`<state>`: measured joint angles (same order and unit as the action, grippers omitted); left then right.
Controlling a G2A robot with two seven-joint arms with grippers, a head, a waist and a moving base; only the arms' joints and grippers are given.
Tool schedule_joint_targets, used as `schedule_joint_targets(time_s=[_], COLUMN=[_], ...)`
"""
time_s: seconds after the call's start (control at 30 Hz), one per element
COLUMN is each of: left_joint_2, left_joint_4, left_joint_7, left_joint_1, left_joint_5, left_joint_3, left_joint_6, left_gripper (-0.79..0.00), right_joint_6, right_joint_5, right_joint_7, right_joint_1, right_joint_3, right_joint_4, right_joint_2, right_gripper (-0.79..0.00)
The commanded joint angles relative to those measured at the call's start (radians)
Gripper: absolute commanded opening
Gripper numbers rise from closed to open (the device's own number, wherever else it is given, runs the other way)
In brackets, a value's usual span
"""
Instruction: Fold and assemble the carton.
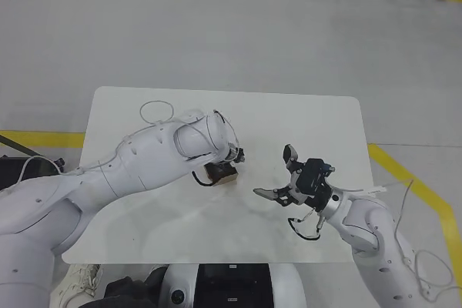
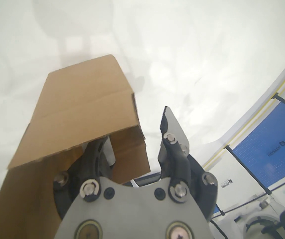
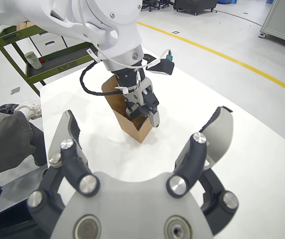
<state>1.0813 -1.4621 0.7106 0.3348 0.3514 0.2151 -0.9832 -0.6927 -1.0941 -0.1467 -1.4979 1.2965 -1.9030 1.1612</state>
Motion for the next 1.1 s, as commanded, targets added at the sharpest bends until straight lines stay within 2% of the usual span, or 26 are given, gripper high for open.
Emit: schedule_joint_targets(time_s=[0.0,0.17,0.4,0.63,0.77,0.87,0.9,0.93,1.0,1.07], left_joint_2=[-0.009,-0.059,-0.177,-0.283,-0.321,-0.344,-0.350,-0.355,-0.364,-0.370], left_joint_4=[-0.015,-0.091,-0.236,-0.321,-0.325,-0.328,-0.330,-0.333,-0.332,-0.333], left_joint_7=[0.014,0.011,0.012,0.074,0.106,0.114,0.109,0.109,0.107,0.100], left_joint_1=[0.009,0.050,0.188,0.391,0.505,0.581,0.603,0.624,0.660,0.695], left_joint_5=[0.028,0.063,0.127,0.273,0.377,0.402,0.402,0.404,0.408,0.406], left_joint_3=[0.029,0.122,0.335,0.636,0.806,0.906,0.934,0.959,1.002,1.037], left_joint_6=[0.028,0.044,0.078,0.282,0.398,0.431,0.434,0.435,0.436,0.444], left_gripper=[0.000,0.000,0.000,0.000,0.000,0.000,0.000,0.000,0.000,0.000], right_joint_6=[0.003,0.009,0.013,0.020,0.028,0.032,0.036,0.047,0.063,0.098], right_joint_5=[-0.001,-0.011,-0.010,0.000,0.015,0.032,0.036,0.047,0.083,0.121], right_joint_7=[0.000,-0.003,-0.020,-0.053,-0.090,-0.143,-0.172,-0.206,-0.266,-0.335], right_joint_1=[-0.001,-0.008,-0.003,0.026,0.054,0.088,0.103,0.120,0.156,0.195], right_joint_3=[-0.001,-0.002,-0.014,-0.038,-0.051,-0.067,-0.076,-0.085,-0.107,-0.128], right_joint_4=[-0.004,-0.025,-0.038,-0.035,-0.032,-0.021,-0.014,-0.006,0.008,0.031], right_joint_2=[-0.001,-0.004,-0.006,-0.007,-0.006,-0.006,-0.005,-0.004,-0.001,0.003], right_gripper=[0.000,0.000,0.000,0.000,0.000,0.000,-0.139,-0.437,-0.785,-0.785])
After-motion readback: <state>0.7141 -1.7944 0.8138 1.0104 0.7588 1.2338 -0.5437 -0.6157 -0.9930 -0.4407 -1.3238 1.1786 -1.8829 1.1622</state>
